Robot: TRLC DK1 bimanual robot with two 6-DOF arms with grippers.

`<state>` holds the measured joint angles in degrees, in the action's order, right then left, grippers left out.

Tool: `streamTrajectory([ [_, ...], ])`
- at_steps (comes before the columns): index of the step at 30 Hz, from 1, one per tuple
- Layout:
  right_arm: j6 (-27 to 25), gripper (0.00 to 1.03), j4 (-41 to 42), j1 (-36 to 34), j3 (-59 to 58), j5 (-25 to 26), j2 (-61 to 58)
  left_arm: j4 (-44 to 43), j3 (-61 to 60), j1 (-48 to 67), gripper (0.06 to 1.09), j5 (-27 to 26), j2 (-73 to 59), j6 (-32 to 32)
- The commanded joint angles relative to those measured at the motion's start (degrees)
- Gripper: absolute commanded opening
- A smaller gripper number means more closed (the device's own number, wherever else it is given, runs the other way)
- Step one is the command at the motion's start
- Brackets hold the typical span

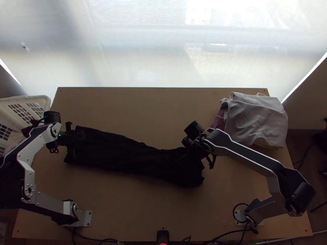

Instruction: Fold the t-shirt

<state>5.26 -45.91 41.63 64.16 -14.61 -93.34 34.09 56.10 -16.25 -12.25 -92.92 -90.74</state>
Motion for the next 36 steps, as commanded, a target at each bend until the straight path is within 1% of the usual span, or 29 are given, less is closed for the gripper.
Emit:
streamTrajectory([
  [1, -0.3, 0.27, 2.1, 0.1, -0.8, -1.4, -0.3, 0.5, 1.5, -0.1, 0.1, -0.1, -1.0, 3.3],
  [4, -1.2, 0.04, 2.8, 0.0, -0.6, -1.6, -0.1, 0.6, 3.0, -0.1, 0.1, -0.1, -0.6, 5.6],
  [5, -1.4, 0.03, 2.8, 0.0, -0.5, -1.6, 0.1, 1.1, 4.1, -0.1, 0.1, -0.1, -0.2, 6.9],
  [8, -1.5, 0.03, 2.7, -0.2, -0.4, -1.6, 1.8, 5.4, 9.4, -0.1, 0.1, -1.2, 0.5, 12.4],
  [11, -1.2, 0.03, 1.6, -0.5, 1.5, -1.6, 5.4, 12.1, 15.6, -0.2, 0.1, -3.0, 1.8, 19.2],
  [13, -1.2, 0.03, -0.1, -0.9, 3.5, -1.6, 7.7, 15.7, 18.3, -0.6, 0.1, -5.0, 4.4, 22.1],
  [16, -1.2, 0.03, -3.1, -2.5, 7.0, -1.6, 11.0, 17.5, 19.6, -1.2, 0.1, -6.3, 9.9, 24.4],
  [21, -2.0, 0.03, -4.6, -5.2, 12.5, -1.6, 16.3, 17.8, 21.1, -4.6, 0.1, -8.6, 18.0, 28.0],
  [22, -2.0, 0.03, -4.7, -5.8, 13.8, -1.6, 17.1, 17.8, 22.0, -6.0, 0.1, -9.4, 18.8, 29.5],
  [24, -1.8, 0.03, -4.6, -7.3, 16.3, -1.4, 18.6, 16.3, 23.9, -9.2, 0.1, -9.9, 19.8, 35.4],
  [26, -1.7, 0.03, -4.6, -8.0, 18.5, 0.5, 20.0, 13.1, 24.1, -13.8, 0.1, -12.9, 21.7, 39.9],
  [27, -1.7, 0.03, -4.5, -8.2, 19.4, 1.7, 20.6, 12.6, 24.1, -16.2, 0.1, -14.5, 22.7, 40.7],
  [31, -1.4, 0.03, -4.3, -10.2, 23.7, 6.0, 22.4, 12.6, 24.4, -21.2, 0.1, -15.8, 26.7, 42.3],
  [32, -1.1, 0.03, -4.4, -11.1, 24.8, 6.3, 22.9, 12.1, 24.7, -22.2, 0.1, -15.9, 27.6, 43.8],
  [34, 0.3, 0.03, -4.0, -13.1, 27.1, 7.6, 23.7, 9.1, 24.7, -24.8, 0.1, -15.9, 29.8, 49.9],
  [36, 0.8, 0.03, -3.7, -13.9, 28.7, 8.8, 24.8, 8.5, 24.6, -26.1, 0.1, -15.8, 32.1, 52.5],
])
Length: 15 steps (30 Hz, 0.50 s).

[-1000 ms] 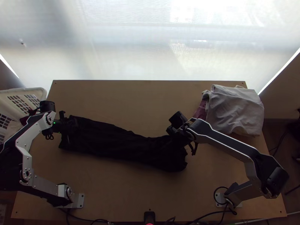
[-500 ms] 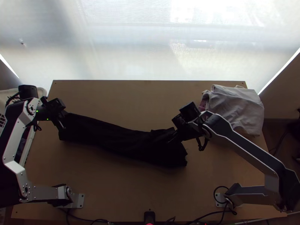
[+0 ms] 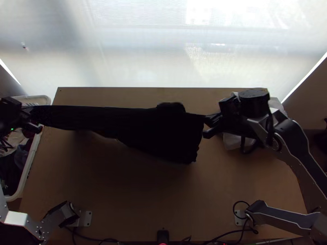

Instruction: Fold the t-shirt

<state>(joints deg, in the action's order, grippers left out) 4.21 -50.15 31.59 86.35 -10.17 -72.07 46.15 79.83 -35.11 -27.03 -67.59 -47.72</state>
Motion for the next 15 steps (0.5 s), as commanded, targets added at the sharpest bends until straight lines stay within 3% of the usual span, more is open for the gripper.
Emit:
streamTrajectory([
  [1, 1.9, 0.03, 0.8, -3.9, 6.9, 4.9, 4.0, -3.5, 0.5, -7.4, 0.1, -1.1, 8.1, 9.7],
  [15, 4.6, 0.03, -5.5, -4.7, 5.0, 3.0, 13.6, 3.2, 0.7, -7.7, 0.1, -3.7, 21.7, 10.7],
])
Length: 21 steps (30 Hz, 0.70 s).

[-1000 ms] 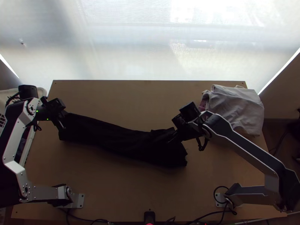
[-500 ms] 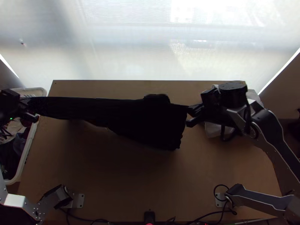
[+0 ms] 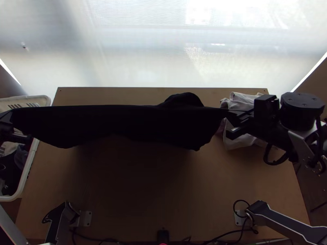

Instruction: Fold the t-shirt

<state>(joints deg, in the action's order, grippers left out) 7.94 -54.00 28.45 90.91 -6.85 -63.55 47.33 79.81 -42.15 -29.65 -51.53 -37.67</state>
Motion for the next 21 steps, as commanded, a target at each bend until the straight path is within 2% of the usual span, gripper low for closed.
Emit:
streamTrajectory([
  [1, 0.8, 0.03, -1.6, -1.9, 0.8, -0.2, 6.2, 1.5, 0.7, -0.7, 0.1, -1.0, 6.4, 0.9],
  [5, 0.5, 0.03, -1.6, -1.9, 1.5, 3.0, 10.0, -0.1, 0.8, -0.7, 0.1, -0.9, 10.1, 3.9],
  [9, 0.3, 0.03, -2.7, -1.9, 2.9, 4.0, 12.9, -2.4, 0.8, -0.7, 0.1, -0.4, 13.8, 6.5],
  [21, -0.2, 0.03, -10.2, -1.6, 4.1, 3.8, 19.4, -1.7, 0.2, 0.4, 0.1, -0.4, 23.5, 8.4],
])
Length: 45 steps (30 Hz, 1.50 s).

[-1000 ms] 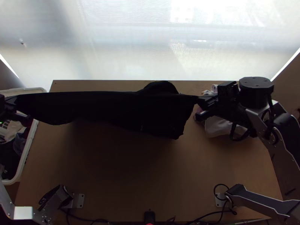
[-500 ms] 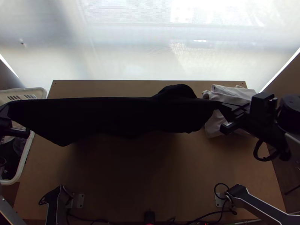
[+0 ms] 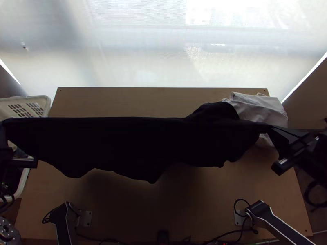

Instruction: Fold the t-shirt

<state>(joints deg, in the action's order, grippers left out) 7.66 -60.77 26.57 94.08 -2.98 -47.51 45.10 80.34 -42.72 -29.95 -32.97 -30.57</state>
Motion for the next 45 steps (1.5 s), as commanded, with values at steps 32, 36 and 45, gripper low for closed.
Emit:
streamTrajectory([
  [32, 3.1, 0.03, -17.9, -2.2, 11.0, -14.5, 0.0, 2.2, 1.8, 18.4, 0.1, 15.3, 10.4, 0.9],
  [36, 3.4, 0.03, -18.2, -2.8, 14.8, -14.9, -1.7, 3.3, 4.7, 19.1, 0.1, 15.1, 8.2, 3.7],
  [45, 3.3, 0.03, -19.6, -2.9, 23.9, -15.1, -6.9, 6.9, 13.9, 21.5, 0.1, 15.1, 0.9, 4.8],
])
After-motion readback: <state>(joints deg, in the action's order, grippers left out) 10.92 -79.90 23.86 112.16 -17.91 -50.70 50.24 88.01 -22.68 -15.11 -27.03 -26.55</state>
